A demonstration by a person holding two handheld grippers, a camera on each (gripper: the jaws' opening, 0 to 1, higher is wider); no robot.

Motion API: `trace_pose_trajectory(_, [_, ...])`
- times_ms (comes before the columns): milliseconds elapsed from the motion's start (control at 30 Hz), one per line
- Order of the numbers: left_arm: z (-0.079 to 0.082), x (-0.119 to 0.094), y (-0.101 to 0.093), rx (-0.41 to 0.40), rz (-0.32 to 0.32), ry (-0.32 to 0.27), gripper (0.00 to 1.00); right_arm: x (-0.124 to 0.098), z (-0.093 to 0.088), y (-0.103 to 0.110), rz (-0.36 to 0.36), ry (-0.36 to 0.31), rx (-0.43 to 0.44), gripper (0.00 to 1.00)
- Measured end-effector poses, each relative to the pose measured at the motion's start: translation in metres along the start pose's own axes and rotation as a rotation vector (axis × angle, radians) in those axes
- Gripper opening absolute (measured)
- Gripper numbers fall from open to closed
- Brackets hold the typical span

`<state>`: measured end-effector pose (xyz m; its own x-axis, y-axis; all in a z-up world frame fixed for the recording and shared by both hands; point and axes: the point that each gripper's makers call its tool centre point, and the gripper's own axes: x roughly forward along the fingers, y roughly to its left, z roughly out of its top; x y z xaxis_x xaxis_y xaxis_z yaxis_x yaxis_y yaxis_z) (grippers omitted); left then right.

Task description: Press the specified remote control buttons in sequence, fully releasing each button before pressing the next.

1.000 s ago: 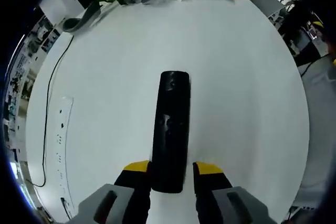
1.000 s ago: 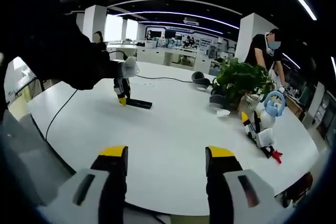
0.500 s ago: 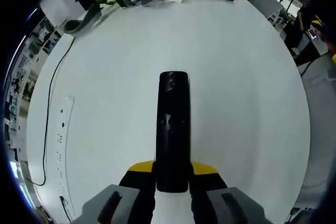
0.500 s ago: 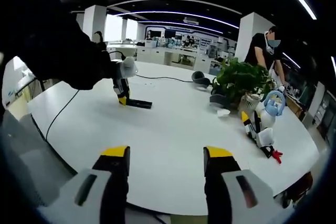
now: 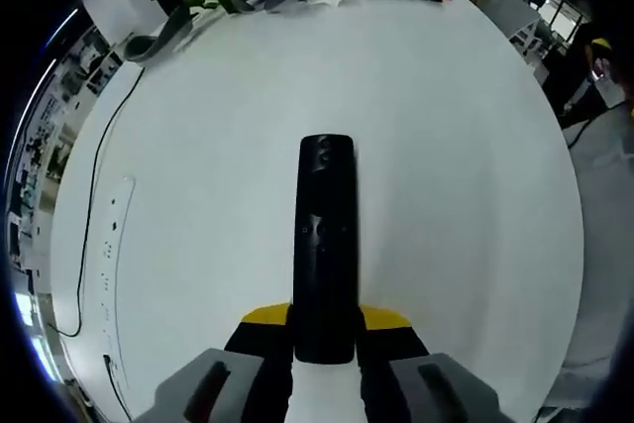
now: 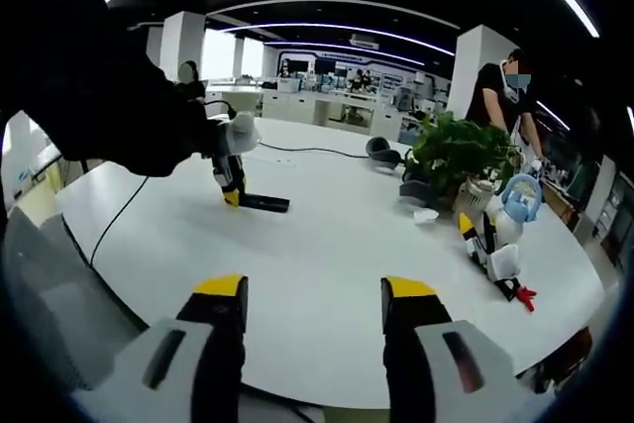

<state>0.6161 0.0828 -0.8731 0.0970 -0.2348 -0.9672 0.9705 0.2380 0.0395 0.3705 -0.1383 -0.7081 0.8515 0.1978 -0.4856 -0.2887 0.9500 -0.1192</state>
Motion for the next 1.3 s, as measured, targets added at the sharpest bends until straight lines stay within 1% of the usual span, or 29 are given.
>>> trace_pose_trajectory(133, [-0.002, 0.001, -0.001, -0.008, 0.000, -0.013, 0.24, 0.000, 0.001, 0.001, 0.005, -0.006, -0.004, 0.55])
trace_pose_trajectory(300, [-0.003, 0.002, -0.015, -0.012, -0.003, -0.010, 0.24, -0.001, 0.002, 0.001, 0.006, -0.013, 0.002, 0.55])
trace_pose_trajectory(433, [-0.004, 0.002, -0.024, -0.001, -0.009, -0.007, 0.24, -0.001, 0.001, 0.001, 0.006, -0.008, -0.003, 0.55])
trace_pose_trajectory(700, [-0.006, 0.002, -0.045, 0.018, -0.011, 0.008, 0.24, -0.002, 0.004, 0.004, 0.021, -0.023, -0.004, 0.55])
trace_pose_trajectory(867, [-0.008, 0.002, -0.055, 0.025, -0.014, 0.011, 0.24, -0.001, 0.004, 0.006, 0.032, -0.021, -0.004, 0.54])
trace_pose_trajectory(1133, [-0.010, 0.001, -0.074, 0.029, -0.016, 0.032, 0.24, -0.001, 0.002, 0.010, 0.051, -0.011, -0.023, 0.54])
trace_pose_trajectory(1200, [-0.011, 0.000, -0.078, 0.036, -0.016, 0.031, 0.24, -0.001, 0.003, 0.010, 0.051, -0.015, -0.022, 0.53])
trace_pose_trajectory(1300, [-0.012, -0.001, -0.082, 0.023, -0.014, 0.022, 0.24, -0.001, 0.002, 0.012, 0.063, -0.011, -0.014, 0.53])
